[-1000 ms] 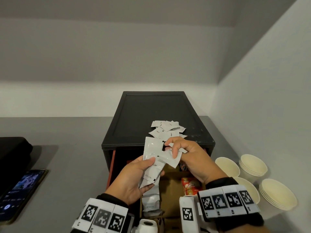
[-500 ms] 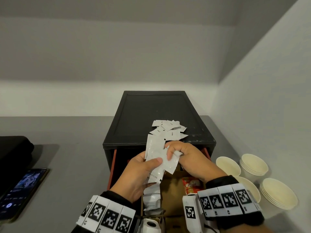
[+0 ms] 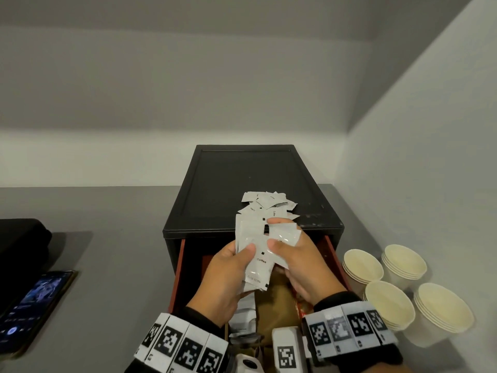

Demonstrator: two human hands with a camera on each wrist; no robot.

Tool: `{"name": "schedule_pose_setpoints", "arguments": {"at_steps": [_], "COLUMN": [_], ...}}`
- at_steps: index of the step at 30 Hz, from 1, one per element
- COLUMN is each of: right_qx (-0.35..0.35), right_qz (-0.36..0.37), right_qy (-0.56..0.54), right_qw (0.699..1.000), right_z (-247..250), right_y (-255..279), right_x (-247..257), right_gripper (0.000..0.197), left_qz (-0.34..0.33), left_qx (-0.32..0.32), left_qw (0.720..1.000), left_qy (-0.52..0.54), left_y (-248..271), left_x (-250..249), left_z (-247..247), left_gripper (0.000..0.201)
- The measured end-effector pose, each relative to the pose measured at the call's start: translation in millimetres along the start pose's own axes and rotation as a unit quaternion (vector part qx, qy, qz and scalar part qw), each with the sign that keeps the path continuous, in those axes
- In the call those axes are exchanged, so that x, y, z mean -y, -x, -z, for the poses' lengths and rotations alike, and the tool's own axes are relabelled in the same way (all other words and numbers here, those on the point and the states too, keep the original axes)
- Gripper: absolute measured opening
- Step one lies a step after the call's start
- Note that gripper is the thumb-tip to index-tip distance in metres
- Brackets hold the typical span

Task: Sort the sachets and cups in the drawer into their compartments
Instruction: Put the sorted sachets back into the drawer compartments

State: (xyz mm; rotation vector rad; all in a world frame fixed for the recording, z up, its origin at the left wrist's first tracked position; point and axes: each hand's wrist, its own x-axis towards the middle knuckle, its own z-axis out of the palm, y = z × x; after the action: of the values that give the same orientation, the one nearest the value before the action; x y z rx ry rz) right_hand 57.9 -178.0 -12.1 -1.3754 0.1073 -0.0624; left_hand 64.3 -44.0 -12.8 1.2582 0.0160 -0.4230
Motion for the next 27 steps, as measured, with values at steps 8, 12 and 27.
{"name": "schedule_pose_setpoints", "arguments": {"at_steps": [8, 12, 27], "right_qx": [-0.049, -0.003, -0.026], "right_qz": [-0.014, 0.004, 0.066], "right_qy": [-0.006, 0.125, 0.287], "right_qw": [0.999, 0.992, 0.955], "right_z": [9.1, -3.8, -16.7], "right_y": [5.6, 10.6, 8.7], "right_x": [14.1, 8.3, 2.4], "right_gripper": [0.034, 0.020, 0.026], "left_qz": [-0.003, -0.052, -0.025], "left_qx": [-0.065, -0.093, -0.099], "left_qw": [0.997, 0.994, 0.990], "left_qy": [0.035, 0.017, 0.095], "left_y": [-5.9, -3.0, 0.6], "left_x": [-3.6, -2.8, -0.1], "left_z": [7.4, 1.4, -0.3], "left_gripper": [0.019, 0.021, 0.027]}}
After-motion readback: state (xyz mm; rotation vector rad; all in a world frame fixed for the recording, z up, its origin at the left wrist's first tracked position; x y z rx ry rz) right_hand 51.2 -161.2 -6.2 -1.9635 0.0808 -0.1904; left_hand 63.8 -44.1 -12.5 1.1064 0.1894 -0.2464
